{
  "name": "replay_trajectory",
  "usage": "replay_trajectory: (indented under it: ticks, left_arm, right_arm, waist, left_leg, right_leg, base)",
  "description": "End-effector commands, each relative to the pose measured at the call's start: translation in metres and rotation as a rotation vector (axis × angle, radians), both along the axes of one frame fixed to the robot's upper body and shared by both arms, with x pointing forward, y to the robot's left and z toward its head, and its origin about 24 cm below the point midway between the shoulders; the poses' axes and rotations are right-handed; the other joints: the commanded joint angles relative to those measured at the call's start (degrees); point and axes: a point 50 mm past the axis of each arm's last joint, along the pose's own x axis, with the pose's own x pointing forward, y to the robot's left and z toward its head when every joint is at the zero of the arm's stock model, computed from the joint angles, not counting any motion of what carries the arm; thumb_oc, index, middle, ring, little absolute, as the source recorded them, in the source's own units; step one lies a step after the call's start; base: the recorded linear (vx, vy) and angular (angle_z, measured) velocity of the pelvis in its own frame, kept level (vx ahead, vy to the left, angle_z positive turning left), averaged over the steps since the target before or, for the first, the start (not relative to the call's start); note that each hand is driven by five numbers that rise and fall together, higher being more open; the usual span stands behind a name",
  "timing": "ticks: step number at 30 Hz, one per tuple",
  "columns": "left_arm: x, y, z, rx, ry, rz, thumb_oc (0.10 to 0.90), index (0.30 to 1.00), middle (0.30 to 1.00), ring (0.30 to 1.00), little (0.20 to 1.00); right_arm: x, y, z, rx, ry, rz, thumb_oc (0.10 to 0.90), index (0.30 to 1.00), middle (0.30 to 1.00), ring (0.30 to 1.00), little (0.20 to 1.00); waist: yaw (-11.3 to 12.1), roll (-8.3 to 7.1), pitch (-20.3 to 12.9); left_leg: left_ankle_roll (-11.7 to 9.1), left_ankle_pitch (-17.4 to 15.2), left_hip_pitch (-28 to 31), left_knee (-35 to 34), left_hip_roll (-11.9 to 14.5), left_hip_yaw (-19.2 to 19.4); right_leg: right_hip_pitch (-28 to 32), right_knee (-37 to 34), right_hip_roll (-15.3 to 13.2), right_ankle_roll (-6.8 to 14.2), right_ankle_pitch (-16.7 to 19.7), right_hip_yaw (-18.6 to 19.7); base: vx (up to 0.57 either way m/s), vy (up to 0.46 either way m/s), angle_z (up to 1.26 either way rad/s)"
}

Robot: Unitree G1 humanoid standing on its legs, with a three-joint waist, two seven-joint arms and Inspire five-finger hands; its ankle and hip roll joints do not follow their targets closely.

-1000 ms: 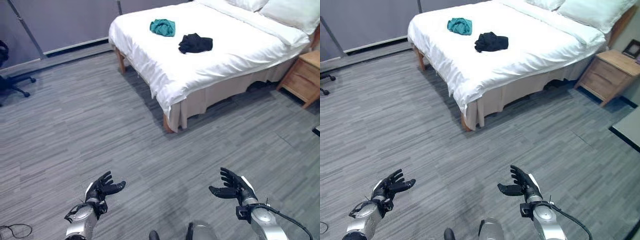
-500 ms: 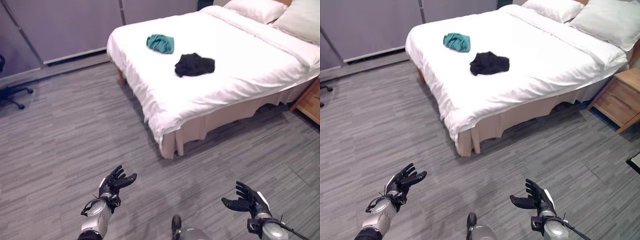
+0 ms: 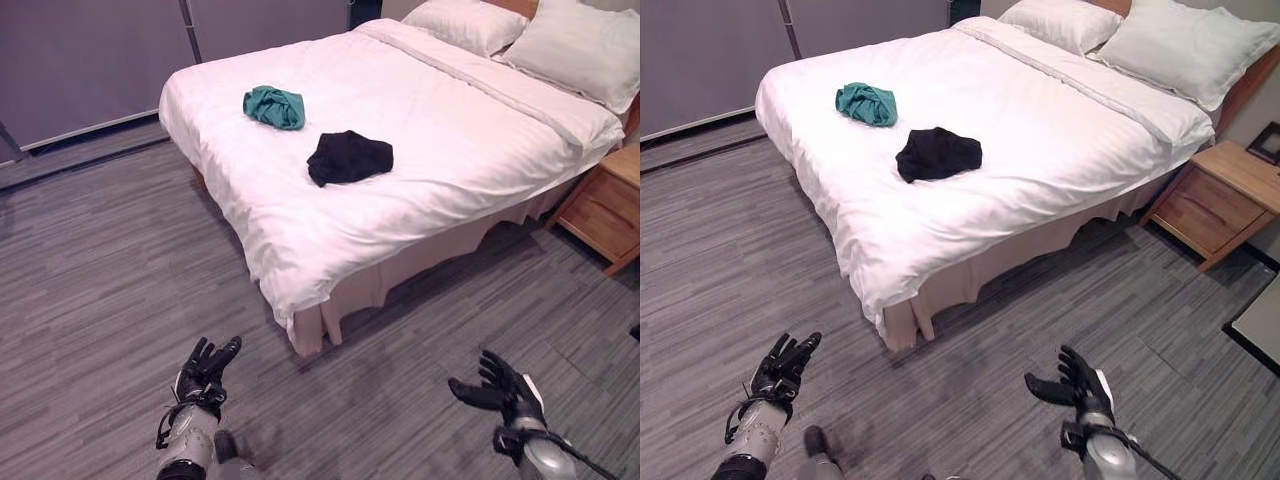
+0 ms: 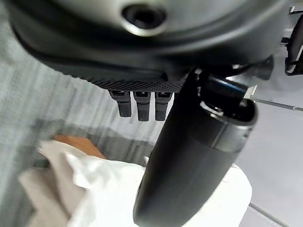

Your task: Pick up bed clothes into laundry basket.

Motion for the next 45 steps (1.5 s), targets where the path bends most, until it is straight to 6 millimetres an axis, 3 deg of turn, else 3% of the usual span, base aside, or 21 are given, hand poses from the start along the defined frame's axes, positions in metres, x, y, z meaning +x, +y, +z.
replay_trajectory:
  ticks: [1, 3, 8, 12, 15, 17, 18, 19, 20, 21, 22, 25, 29, 30, 31, 33, 34, 35, 36, 38, 45]
  left_arm:
    - [0.030, 0.022, 0.044, 0.145, -0.203, 0.006, 0.800, 0.900, 0.900, 0.900, 0.900]
    - [0.027, 0.029, 0.044, 0.192, -0.180, -0.019, 0.800, 0.900, 0.900, 0.900, 0.900]
    - [0.022, 0.039, 0.049, 0.257, -0.178, -0.096, 0.800, 0.900, 0.900, 0.900, 0.900]
    - [0.022, 0.036, 0.048, 0.275, -0.164, -0.143, 0.800, 0.900, 0.900, 0.900, 0.900]
    - [0.023, 0.029, 0.045, 0.281, -0.150, -0.212, 0.800, 0.900, 0.900, 0.900, 0.900]
    - [0.026, 0.019, 0.044, 0.303, -0.148, -0.297, 0.800, 0.900, 0.900, 0.900, 0.900]
    - [0.026, 0.019, 0.044, 0.303, -0.148, -0.297, 0.800, 0.900, 0.900, 0.900, 0.900]
    - [0.027, 0.010, 0.041, 0.286, -0.154, -0.347, 0.800, 0.900, 0.900, 0.900, 0.900]
    - [0.029, 0.007, 0.042, 0.289, -0.163, -0.359, 0.800, 0.900, 0.900, 0.900, 0.900]
    - [0.031, 0.004, 0.044, 0.288, -0.177, -0.376, 0.800, 0.900, 0.900, 0.900, 0.900]
    - [0.031, 0.004, 0.044, 0.287, -0.177, -0.377, 0.800, 0.900, 0.900, 0.900, 0.900]
    - [0.030, -0.001, 0.048, 0.262, -0.224, -0.398, 0.800, 0.900, 0.900, 0.900, 0.900]
    - [0.031, -0.005, 0.053, 0.183, -0.281, -0.398, 0.800, 0.900, 0.900, 0.900, 0.900]
    - [0.032, -0.005, 0.057, 0.179, -0.302, -0.389, 0.800, 0.900, 0.900, 0.900, 0.900]
    - [0.030, 0.000, 0.056, 0.179, -0.298, -0.359, 0.800, 0.900, 0.900, 0.900, 0.900]
    - [0.028, 0.003, 0.058, 0.173, -0.309, -0.335, 0.800, 0.900, 0.900, 0.900, 0.900]
    - [0.023, 0.011, 0.058, 0.140, -0.332, -0.294, 0.800, 0.900, 0.900, 0.900, 0.900]
    - [0.023, 0.011, 0.057, 0.140, -0.331, -0.294, 0.800, 0.900, 0.900, 0.900, 0.900]
    - [0.021, 0.016, 0.058, 0.156, -0.335, -0.278, 0.800, 0.900, 0.900, 0.900, 0.900]
    - [0.020, 0.025, 0.061, 0.169, -0.346, -0.237, 0.800, 0.900, 0.900, 0.900, 0.900]
    - [0.018, 0.045, 0.072, 0.153, -0.408, -0.089, 0.800, 0.900, 0.900, 0.900, 0.900]
  right_arm:
    - [0.046, -0.005, 0.044, -0.099, -0.242, 0.028, 0.800, 0.900, 0.900, 0.900, 0.900]
    - [0.059, 0.010, 0.047, -0.034, -0.305, 0.023, 0.800, 0.900, 0.900, 0.900, 0.900]
    - [0.074, 0.024, 0.056, -0.059, -0.317, 0.134, 0.800, 0.900, 0.900, 0.900, 0.900]
    - [0.068, 0.020, 0.050, -0.070, -0.278, 0.129, 0.800, 0.900, 0.900, 0.900, 0.900]
    - [0.060, 0.014, 0.046, -0.075, -0.253, 0.102, 0.800, 0.900, 0.900, 0.900, 0.900]
    - [0.054, 0.009, 0.041, -0.063, -0.233, 0.071, 0.800, 0.900, 0.900, 0.900, 0.900]
    - [0.054, 0.009, 0.041, -0.063, -0.233, 0.071, 0.800, 0.900, 0.900, 0.900, 0.900]
    - [0.046, 0.007, 0.035, -0.050, -0.214, 0.053, 0.800, 0.900, 0.900, 0.900, 0.900]
    - [0.046, 0.007, 0.035, -0.053, -0.215, 0.053, 0.800, 0.900, 0.900, 0.900, 0.900]
    - [0.048, 0.007, 0.038, -0.063, -0.226, 0.060, 0.800, 0.900, 0.900, 0.900, 0.900]
    - [0.048, 0.007, 0.038, -0.064, -0.225, 0.059, 0.800, 0.900, 0.900, 0.900, 0.900]
    - [0.055, 0.004, 0.047, -0.091, -0.252, 0.095, 0.800, 0.900, 0.900, 0.900, 0.900]
    - [0.068, -0.012, 0.072, -0.172, -0.321, 0.080, 0.800, 0.900, 0.900, 0.900, 0.900]
    - [0.077, -0.015, 0.082, -0.184, -0.364, 0.073, 0.800, 0.900, 0.900, 0.900, 0.900]
    - [0.085, -0.017, 0.094, -0.209, -0.400, 0.079, 0.800, 0.900, 0.900, 0.900, 0.900]
    - [0.090, -0.019, 0.105, -0.244, -0.423, 0.097, 0.800, 0.900, 0.900, 0.900, 0.900]
    - [0.096, -0.027, 0.128, -0.317, -0.471, 0.114, 0.800, 0.900, 0.900, 0.900, 0.900]
    - [0.096, -0.027, 0.128, -0.317, -0.471, 0.114, 0.800, 0.900, 0.900, 0.900, 0.900]
    - [0.097, -0.031, 0.136, -0.344, -0.489, 0.122, 0.800, 0.900, 0.900, 0.900, 0.900]
    - [0.097, -0.034, 0.144, -0.394, -0.494, 0.132, 0.800, 0.900, 0.900, 0.900, 0.900]
    - [0.082, -0.052, 0.139, -0.411, -0.451, 0.050, 0.800, 0.900, 0.900, 0.900, 0.900]
  waist:
    - [1.36, -2.24, -3.28]
    - [1.83, -3.46, -3.04]
    - [1.36, -3.18, -0.41]
    - [0.30, -2.72, 0.44]
    - [-1.98, -1.85, 0.83]
    - [-3.60, -1.52, 0.43]
    - [-3.60, -1.52, 0.43]
    - [-4.86, -1.70, -0.03]
    - [-5.02, -1.70, -0.37]
    - [-4.36, -1.06, -1.41]
    - [-4.49, -0.88, -1.33]
    - [-4.33, -0.23, -2.50]
    - [-1.75, -1.53, -1.44]
    - [-0.15, -2.36, 0.09]
    - [1.09, -3.24, 0.57]
    - [2.10, -3.97, 1.11]
    - [3.40, -4.47, 0.62]
    - [3.43, -4.41, 0.72]
    - [3.97, -3.78, 0.34]
    - [4.03, -3.16, -0.14]
    - [2.17, -1.85, -3.20]
  left_leg:
    - [-0.50, -1.35, 5.58, -2.55, -0.20, -3.13]
    - [1.31, -4.64, 5.98, -1.18, -2.05, -1.27]
    - [5.32, -9.30, 15.11, -6.64, -7.20, 1.82]
    - [6.15, -10.47, 17.71, -7.84, -8.21, 1.74]
    - [5.96, -12.33, 20.59, -8.36, -8.88, 1.88]
    - [4.71, -14.19, 23.26, -8.69, -9.04, 1.68]
    - [4.71, -14.19, 23.26, -8.69, -9.04, 1.68]
    - [3.51, -13.39, 25.27, -8.69, -8.56, 2.17]
    - [3.01, -13.42, 26.39, -8.69, -8.49, 2.25]
    - [1.85, -13.92, 28.86, -8.69, -8.24, 2.12]
    - [1.77, -13.97, 28.96, -8.69, -8.03, 1.97]
    - [-0.30, -11.42, 29.43, -3.52, -5.25, 1.26]
    - [-3.00, 2.44, 18.42, 21.95, 4.45, -4.93]
    - [-2.82, 3.92, 14.54, 27.53, 4.20, -9.42]
    - [-1.90, 1.94, 12.07, 28.36, 3.12, -10.39]
    - [-0.86, -0.18, 9.27, 27.39, 2.24, -11.76]
    - [-0.83, -0.36, 7.61, 19.06, 1.55, -9.69]
    - [-0.95, -0.60, 7.75, 19.24, 1.64, -9.75]
    - [-1.25, -0.33, 8.16, 9.79, 0.19, -9.23]
    - [-1.43, -0.07, 9.95, 4.03, -0.78, -9.14]
    - [0.31, -6.00, 18.14, -4.90, -4.75, -6.07]
  right_leg:
    - [-0.52, 4.49, -12.38, 11.54, 0.72, 8.08]
    - [-2.47, 7.42, -15.94, 14.06, 6.24, 8.90]
    - [-12.30, 24.10, -19.94, 15.74, 17.27, 13.64]
    - [-15.25, 27.61, -18.78, 15.88, 17.50, 16.23]
    - [-19.74, 24.94, -17.34, 15.95, 16.01, 16.61]
    - [-21.35, 13.26, -16.19, 16.80, 14.96, 16.21]
    - [-21.35, 13.26, -16.19, 16.80, 14.96, 16.21]
    - [-22.11, 3.44, -14.55, 17.21, 16.55, 14.98]
    - [-22.69, 1.72, -13.98, 17.79, 17.22, 13.02]
    - [-22.45, 1.26, -12.68, 18.39, 16.98, 5.39]
    - [-22.25, 1.26, -12.56, 18.37, 16.87, 5.16]
    - [-20.50, 4.33, -10.65, 15.55, 13.79, 2.16]
    - [-13.52, 1.72, -5.09, 7.79, 9.54, 3.94]
    - [-11.46, 0.94, -4.46, 6.60, 8.85, 4.14]
    - [-9.91, 0.28, -4.73, 6.46, 8.40, 4.42]
    - [-8.40, -0.63, -4.83, 6.52, 8.39, 5.72]
    - [-6.36, -2.12, -5.45, 7.61, 8.59, 7.29]
    - [-6.14, -2.13, -5.37, 7.64, 8.44, 7.30]
    - [-5.74, -2.06, -5.07, 8.40, 7.84, 8.15]
    - [-5.35, -1.57, -5.27, 8.80, 6.94, 8.87]
    - [-4.28, -2.37, -7.41, 10.80, 6.85, 8.85]
  base:
    - [0.34, 0.306, -0.30]
    - [0.28, 0.334, 0.21]
    - [0.25, 0.376, -0.03]
    - [0.23, 0.209, 0.32]
    - [0.33, 0.088, 0.20]
    - [0.38, -0.026, 0.00]
    - [0.36, -0.106, -0.01]
    - [0.35, -0.119, -0.08]
    - [0.61, -0.147, -0.07]
    - [0.39, -0.057, -0.07]
    - [0.36, -0.079, -0.09]
    - [0.23, -0.214, -0.07]
    - [0.23, -0.410, -0.11]
    - [0.19, -0.297, -0.23]
    - [0.18, -0.192, -0.70]
    - [0.21, -0.047, -0.68]
    - [0.24, 0.023, -0.23]
    - [0.38, 0.108, -0.32]
    - [0.14, 0.091, -0.28]
    - [0.22, 0.144, -0.33]
    - [0.15, 0.144, -0.07]
